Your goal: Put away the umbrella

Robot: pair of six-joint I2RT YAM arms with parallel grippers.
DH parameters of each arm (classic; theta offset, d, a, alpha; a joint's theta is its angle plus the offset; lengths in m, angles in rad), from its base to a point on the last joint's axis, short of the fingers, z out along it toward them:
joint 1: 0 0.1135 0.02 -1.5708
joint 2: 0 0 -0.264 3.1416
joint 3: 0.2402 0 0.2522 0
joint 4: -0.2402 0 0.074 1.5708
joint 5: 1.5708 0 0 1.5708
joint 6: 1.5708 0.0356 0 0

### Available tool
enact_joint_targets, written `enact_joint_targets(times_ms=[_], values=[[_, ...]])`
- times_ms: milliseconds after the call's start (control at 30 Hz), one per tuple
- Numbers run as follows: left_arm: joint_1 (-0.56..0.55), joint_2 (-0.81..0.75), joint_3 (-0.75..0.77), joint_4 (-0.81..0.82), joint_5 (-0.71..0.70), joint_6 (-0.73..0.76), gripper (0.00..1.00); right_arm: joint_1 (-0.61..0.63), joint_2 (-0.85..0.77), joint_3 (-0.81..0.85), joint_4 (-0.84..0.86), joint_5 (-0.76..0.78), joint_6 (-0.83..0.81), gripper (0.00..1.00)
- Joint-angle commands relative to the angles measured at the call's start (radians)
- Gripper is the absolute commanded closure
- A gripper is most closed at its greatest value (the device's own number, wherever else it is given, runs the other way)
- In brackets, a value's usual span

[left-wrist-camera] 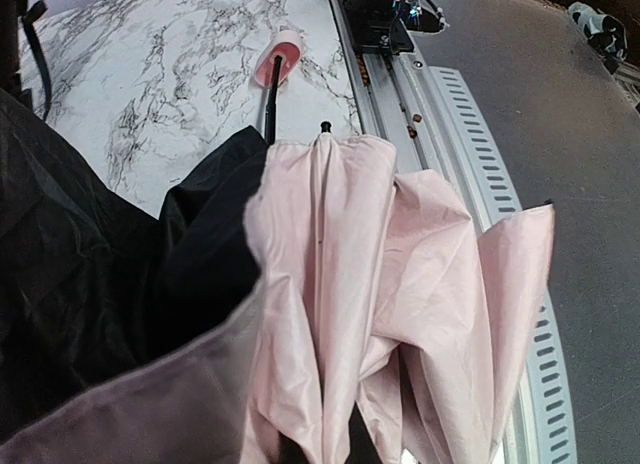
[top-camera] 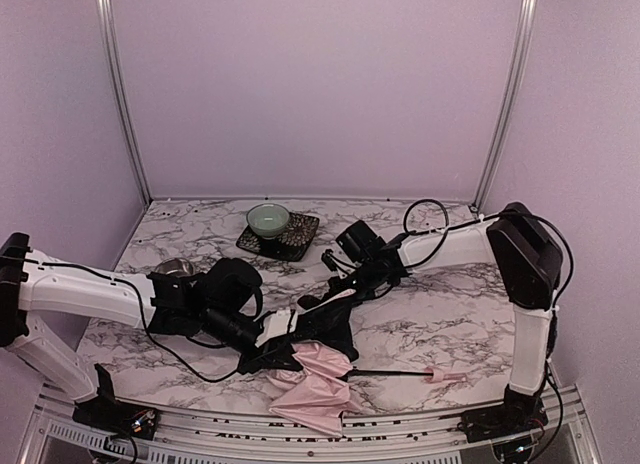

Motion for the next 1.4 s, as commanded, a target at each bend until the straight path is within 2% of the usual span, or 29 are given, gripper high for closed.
enact_joint_targets(times_ms=[0,200,433,667,900,1033,1067,1133,1367], values=[[-0.004,-0.027,0.008,-0.011,0.108,0.014,1.0,-0.026,0.049,0.116,0.095,0.008,-0.073,1.0],[-0.003,0.001,0.024,-0.031,0.144,0.02,1.0,-0.054,0.123,0.212,0.197,-0.018,-0.063,1.0],[0.007,0.033,0.052,-0.073,0.17,0.021,1.0,-0.067,0.22,0.424,0.158,0.008,-0.093,1.0],[0.054,0.083,0.074,-0.047,0.186,-0.056,1.0,-0.082,0.262,0.392,0.15,0.005,-0.107,1.0],[0.093,0.205,0.15,-0.095,0.18,-0.112,1.0,-0.136,0.314,0.42,0.189,0.018,-0.097,1.0],[0.135,0.233,0.166,-0.097,0.182,-0.162,1.0,-0.14,0.343,0.448,0.146,0.012,-0.122,1.0],[0.149,0.242,0.169,-0.097,0.187,-0.179,1.0,-0.14,0.34,0.444,0.135,0.013,-0.126,0.99],[0.174,0.266,0.19,-0.108,0.195,-0.206,1.0,-0.141,0.321,0.443,0.106,0.015,-0.143,0.88],[0.206,0.345,0.259,-0.19,0.221,-0.231,1.0,-0.147,0.075,0.314,0.06,0.038,-0.225,0.41]])
